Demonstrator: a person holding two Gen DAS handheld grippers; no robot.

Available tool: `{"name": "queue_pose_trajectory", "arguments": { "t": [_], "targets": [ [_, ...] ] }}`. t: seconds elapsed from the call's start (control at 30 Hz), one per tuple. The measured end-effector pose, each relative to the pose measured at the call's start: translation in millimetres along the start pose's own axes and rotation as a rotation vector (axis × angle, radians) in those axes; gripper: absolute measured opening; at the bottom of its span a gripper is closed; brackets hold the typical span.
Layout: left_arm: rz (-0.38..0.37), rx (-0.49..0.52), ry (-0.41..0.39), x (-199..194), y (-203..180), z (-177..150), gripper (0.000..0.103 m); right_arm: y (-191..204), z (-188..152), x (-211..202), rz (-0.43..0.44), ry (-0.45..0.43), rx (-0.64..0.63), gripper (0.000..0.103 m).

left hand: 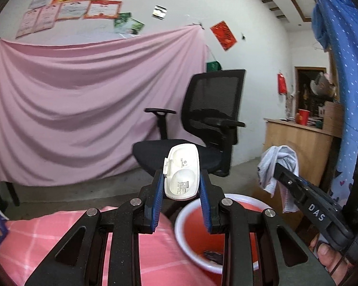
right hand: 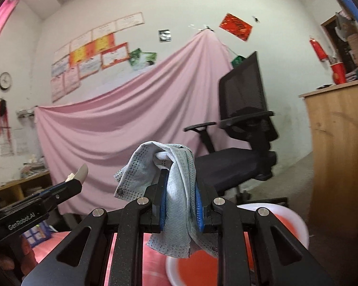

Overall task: Collect trash
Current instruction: 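Carry case and cloth over the orange bucket and open both tools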

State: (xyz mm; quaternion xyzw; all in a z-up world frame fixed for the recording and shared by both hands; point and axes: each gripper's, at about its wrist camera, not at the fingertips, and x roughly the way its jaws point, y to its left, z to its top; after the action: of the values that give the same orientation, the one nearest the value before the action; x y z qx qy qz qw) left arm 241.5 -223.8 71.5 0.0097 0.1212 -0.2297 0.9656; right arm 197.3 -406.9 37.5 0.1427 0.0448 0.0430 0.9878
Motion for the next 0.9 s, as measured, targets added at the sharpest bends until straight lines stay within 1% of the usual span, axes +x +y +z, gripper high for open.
{"name": "queue_pose_trajectory", "arguments": {
  "t": [0.1, 0.23, 0.37, 0.57, 0.73, 0.9],
  "targets": [
    [-0.029, 0.005, 0.028, 16.0, -12.7, -0.4, 0.024, -12.6, -1.7, 2.7, -0.046, 0.027, 0.009, 0.019],
    [-0.070, -0.007, 0.099, 42.2, -25.5, -5.0, 0.024, -29.4, -6.4, 8.9, -0.103, 0.089, 0.026, 0.019],
    [-0.088, -0.029, 0.169, 55.5, -31.3, -13.2, 0.024, -42.4, -10.7, 19.7, -0.141, 0.154, 0.050, 0.019],
    [-0.102, -0.046, 0.263, 77.7, -35.3, -24.0, 0.024, -48.6, -19.0, 27.3, -0.163, 0.221, 0.055, 0.019],
    [-0.118, -0.055, 0.312, 88.1, -37.1, -31.7, 0.025, -53.1, -24.7, 34.7, -0.175, 0.273, 0.063, 0.020],
    [-0.130, -0.074, 0.363, 96.2, -37.0, -37.6, 0.025, -54.3, -28.5, 38.8, -0.179, 0.307, 0.071, 0.022]
  ]
}}
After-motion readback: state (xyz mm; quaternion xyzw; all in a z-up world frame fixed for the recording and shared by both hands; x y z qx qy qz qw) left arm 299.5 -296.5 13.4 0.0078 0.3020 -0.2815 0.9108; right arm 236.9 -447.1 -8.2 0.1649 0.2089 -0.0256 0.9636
